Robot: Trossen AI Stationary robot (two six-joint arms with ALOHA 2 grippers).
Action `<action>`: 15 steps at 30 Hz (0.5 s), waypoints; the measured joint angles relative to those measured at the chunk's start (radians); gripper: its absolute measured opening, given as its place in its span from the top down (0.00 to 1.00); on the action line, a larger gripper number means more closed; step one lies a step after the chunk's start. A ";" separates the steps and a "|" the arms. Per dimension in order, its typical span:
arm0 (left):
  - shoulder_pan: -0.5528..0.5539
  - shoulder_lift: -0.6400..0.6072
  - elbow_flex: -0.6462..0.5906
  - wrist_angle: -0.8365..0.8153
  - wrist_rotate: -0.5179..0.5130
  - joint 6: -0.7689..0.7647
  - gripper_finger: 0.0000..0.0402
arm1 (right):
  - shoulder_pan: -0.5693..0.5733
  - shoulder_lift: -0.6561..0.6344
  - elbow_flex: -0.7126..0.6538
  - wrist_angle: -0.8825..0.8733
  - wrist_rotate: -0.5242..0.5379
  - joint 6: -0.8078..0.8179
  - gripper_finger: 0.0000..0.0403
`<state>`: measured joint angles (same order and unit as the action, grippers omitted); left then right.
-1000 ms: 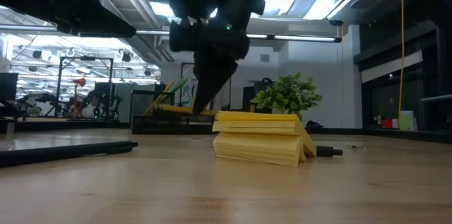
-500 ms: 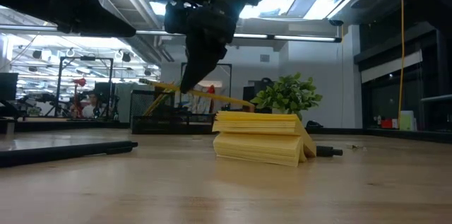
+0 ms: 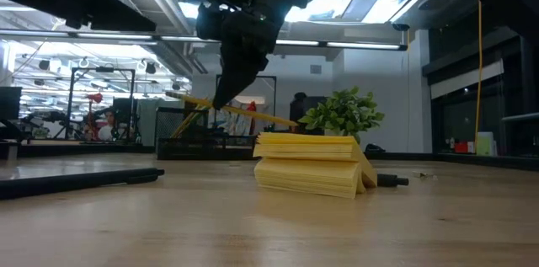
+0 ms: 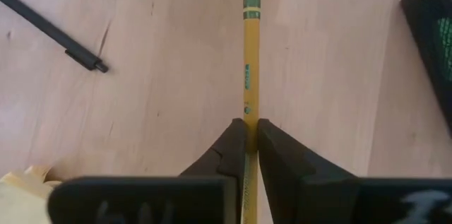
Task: Pick and place office supplies into organizer
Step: Put the pencil into the desk organizer
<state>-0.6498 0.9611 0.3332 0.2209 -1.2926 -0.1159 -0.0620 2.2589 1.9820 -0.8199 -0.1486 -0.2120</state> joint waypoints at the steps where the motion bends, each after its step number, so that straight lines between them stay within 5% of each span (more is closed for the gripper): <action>1: 0.001 -0.006 0.000 -0.031 -0.021 -0.026 0.67 | 0.000 0.000 0.000 0.001 0.000 -0.002 0.90; 5: 0.002 -0.037 0.000 -0.201 -0.129 -0.177 0.67 | 0.000 0.000 0.000 0.001 0.000 -0.003 0.92; 15: -0.006 -0.064 0.000 -0.480 -0.102 -0.565 0.64 | 0.000 -0.053 0.000 0.025 0.000 -0.007 0.91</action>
<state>-0.6557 0.8970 0.3328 -0.2595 -1.3950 -0.6807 -0.0623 2.2061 1.9820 -0.7948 -0.1490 -0.2187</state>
